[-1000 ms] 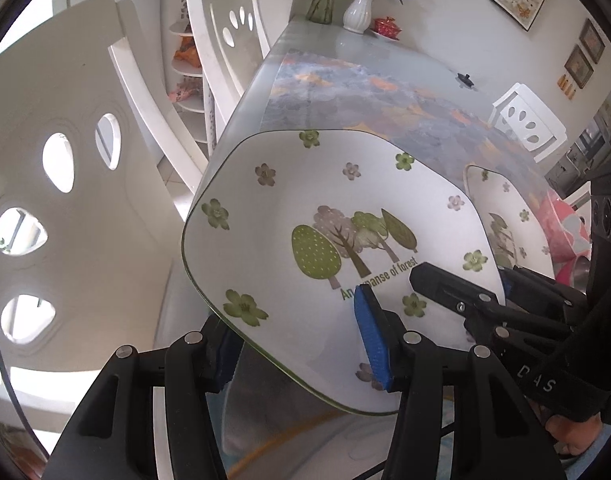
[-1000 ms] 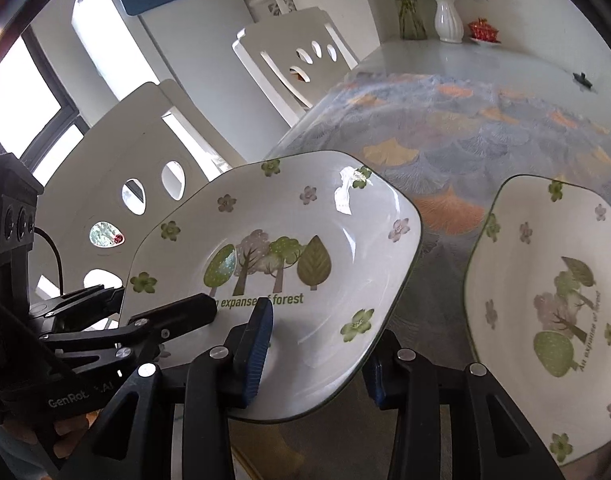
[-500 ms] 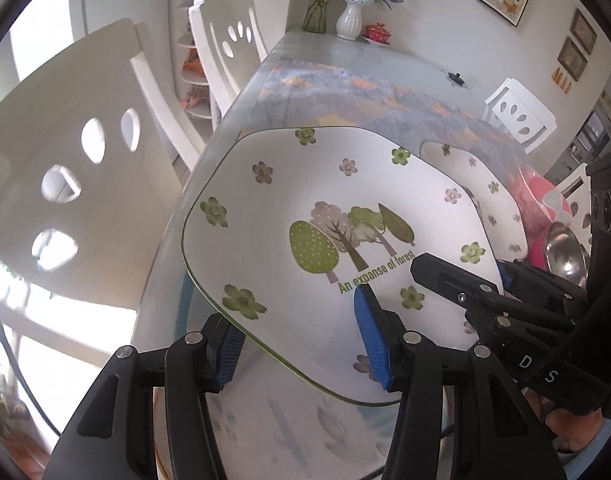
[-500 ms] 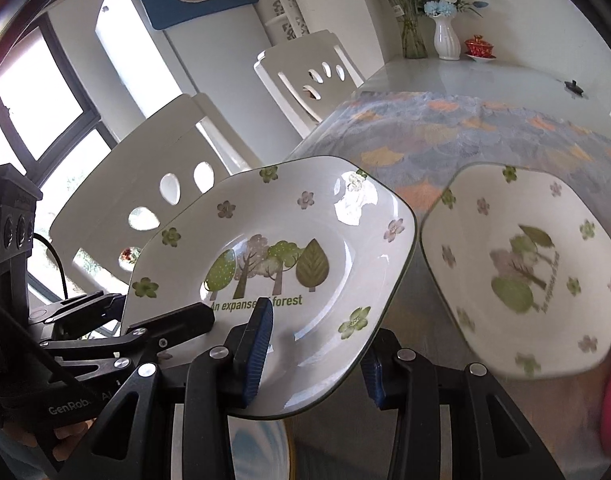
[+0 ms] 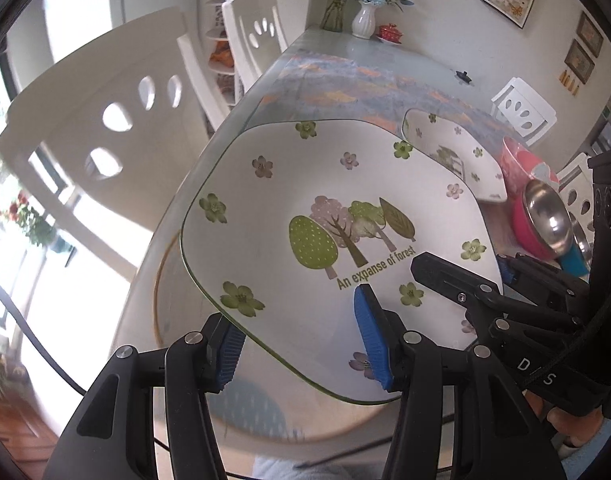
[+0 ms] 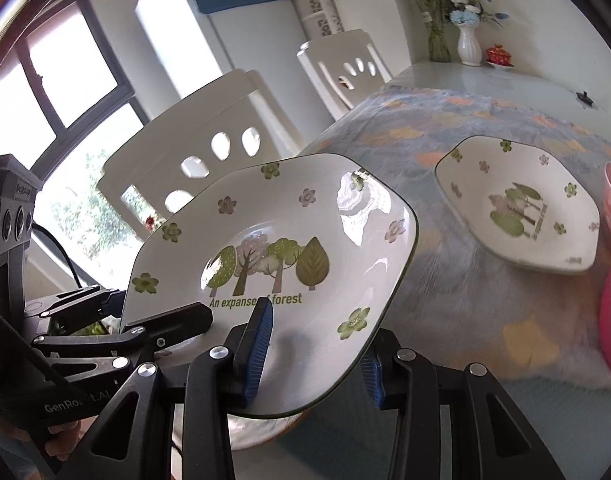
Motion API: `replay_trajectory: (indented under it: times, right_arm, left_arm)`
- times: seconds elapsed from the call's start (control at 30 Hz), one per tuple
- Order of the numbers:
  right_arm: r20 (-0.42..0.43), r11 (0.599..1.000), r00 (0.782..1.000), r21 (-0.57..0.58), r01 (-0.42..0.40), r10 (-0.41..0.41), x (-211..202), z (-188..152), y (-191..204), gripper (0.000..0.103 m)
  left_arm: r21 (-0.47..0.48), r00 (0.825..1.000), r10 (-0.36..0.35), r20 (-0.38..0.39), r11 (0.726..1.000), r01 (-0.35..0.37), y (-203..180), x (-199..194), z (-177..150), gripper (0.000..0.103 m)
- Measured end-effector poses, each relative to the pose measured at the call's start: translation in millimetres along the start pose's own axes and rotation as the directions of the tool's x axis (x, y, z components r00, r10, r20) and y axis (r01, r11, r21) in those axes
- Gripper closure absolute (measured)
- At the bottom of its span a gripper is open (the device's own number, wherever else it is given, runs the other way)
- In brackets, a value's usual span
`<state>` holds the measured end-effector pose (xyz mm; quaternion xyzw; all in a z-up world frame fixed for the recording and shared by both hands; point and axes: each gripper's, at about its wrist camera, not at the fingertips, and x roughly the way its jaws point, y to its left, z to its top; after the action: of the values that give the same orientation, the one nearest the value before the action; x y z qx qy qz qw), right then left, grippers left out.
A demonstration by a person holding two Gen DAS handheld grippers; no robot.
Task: Organize plates and bowls
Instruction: 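Carry the hexagonal plate with both tools over the round plate, then lower the hexagonal plate onto the round plate and open both tools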
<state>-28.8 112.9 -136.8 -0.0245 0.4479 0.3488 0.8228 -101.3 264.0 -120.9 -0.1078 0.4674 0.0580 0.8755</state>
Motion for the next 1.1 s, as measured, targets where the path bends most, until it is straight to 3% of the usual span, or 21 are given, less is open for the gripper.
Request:
replay_trajectory:
  times: [0.43, 0.67, 0.9, 1.1]
  right_arm:
    - [-0.087, 0.998, 0.996, -0.046, -0.032, 0.028, 5, -36, 22, 0.064]
    - [-0.081, 0.996, 0.996, -0.078, -0.045, 0.038, 6, -35, 32, 0.064]
    - [-0.117, 0.995, 0.993, -0.086, -0.041, 0.031, 16, -40, 35, 0.064]
    - [-0.133, 0.996, 0.99, -0.067, -0.057, 0.048, 16, -42, 38, 0.064]
  left_arm:
    - [-0.05, 0.998, 0.052, -0.044, 0.997, -0.054, 10, -10, -45, 0.054]
    - [-0.1, 0.997, 0.072, -0.025, 0.992, -0.074, 23, -16, -45, 0.054]
    - [-0.075, 0.995, 0.087, -0.045, 0.993, -0.09, 22, -10, -52, 0.054]
    - [-0.054, 0.996, 0.09, 0.0, 0.994, -0.09, 23, -22, -46, 0.054]
